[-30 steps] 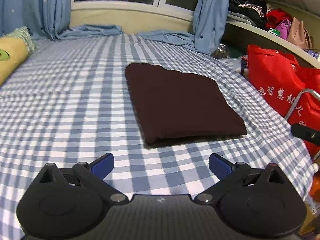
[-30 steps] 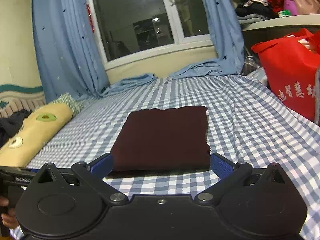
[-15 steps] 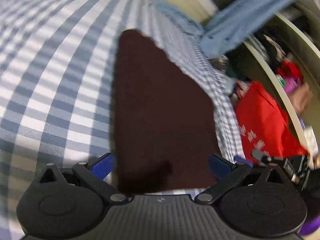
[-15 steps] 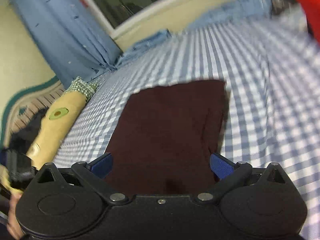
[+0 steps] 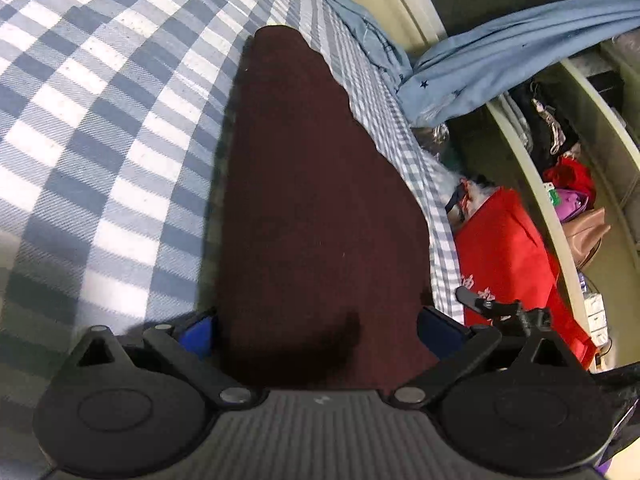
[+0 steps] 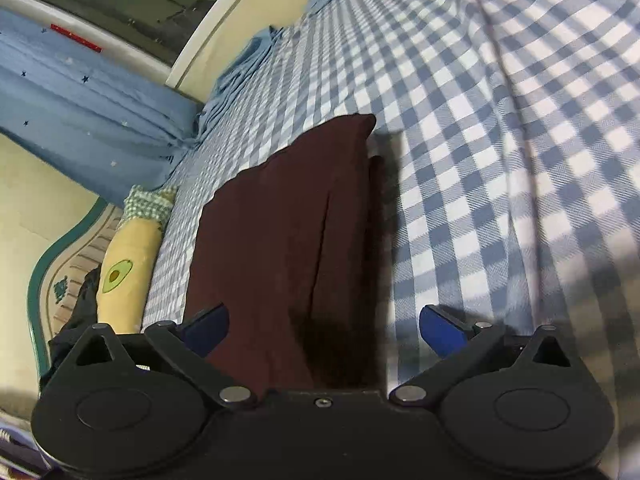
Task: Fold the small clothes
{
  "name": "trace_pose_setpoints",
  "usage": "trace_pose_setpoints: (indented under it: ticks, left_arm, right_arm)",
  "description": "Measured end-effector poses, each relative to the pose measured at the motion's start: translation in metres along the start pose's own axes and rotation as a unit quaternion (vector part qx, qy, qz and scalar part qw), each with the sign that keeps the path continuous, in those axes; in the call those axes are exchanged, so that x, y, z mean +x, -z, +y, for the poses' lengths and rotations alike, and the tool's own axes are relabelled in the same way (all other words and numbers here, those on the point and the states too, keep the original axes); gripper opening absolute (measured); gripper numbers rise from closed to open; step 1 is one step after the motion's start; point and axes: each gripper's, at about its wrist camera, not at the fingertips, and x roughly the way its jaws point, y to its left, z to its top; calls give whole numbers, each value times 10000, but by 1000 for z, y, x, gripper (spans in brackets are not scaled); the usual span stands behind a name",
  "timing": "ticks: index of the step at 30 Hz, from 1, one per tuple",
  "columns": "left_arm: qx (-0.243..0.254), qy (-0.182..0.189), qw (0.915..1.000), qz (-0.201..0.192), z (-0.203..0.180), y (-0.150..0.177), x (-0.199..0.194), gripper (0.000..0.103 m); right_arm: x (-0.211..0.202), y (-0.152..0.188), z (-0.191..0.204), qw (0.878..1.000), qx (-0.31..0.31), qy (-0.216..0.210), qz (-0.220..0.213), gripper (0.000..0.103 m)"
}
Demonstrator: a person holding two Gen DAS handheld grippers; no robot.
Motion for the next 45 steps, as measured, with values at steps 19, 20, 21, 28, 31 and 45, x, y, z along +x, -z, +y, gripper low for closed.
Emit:
trace_pose_setpoints:
  ticks: [19, 20, 21, 28, 31, 45]
  left_arm:
    - [860, -192, 9960, -110, -20, -2, 15, 56]
    - [815, -188, 9964, -154, -19, -2, 12, 51]
    - [792, -171, 9965, -217, -19, -2, 8, 42]
    - [1122, -33, 9912, -708, -48, -3, -20, 29]
    - [1212, 20, 9882, -936, -59, -2, -46, 28]
    - [1182, -1, 9833, -1384, -20, 31, -212, 29]
  right_arm:
    - [70, -41, 11, 9980, -524, -347, 120, 46]
    - [70, -38, 10, 9979, -546, -336, 61, 42]
    - [70, -35, 10, 9979, -552, -349, 1, 36]
    - [60, -25, 55, 9924, -1061, -487, -399, 23]
    - [52, -18, 90, 9872, -1410, -569, -482, 22]
    - [71, 54, 213, 9817, -1352, -1230, -538, 22]
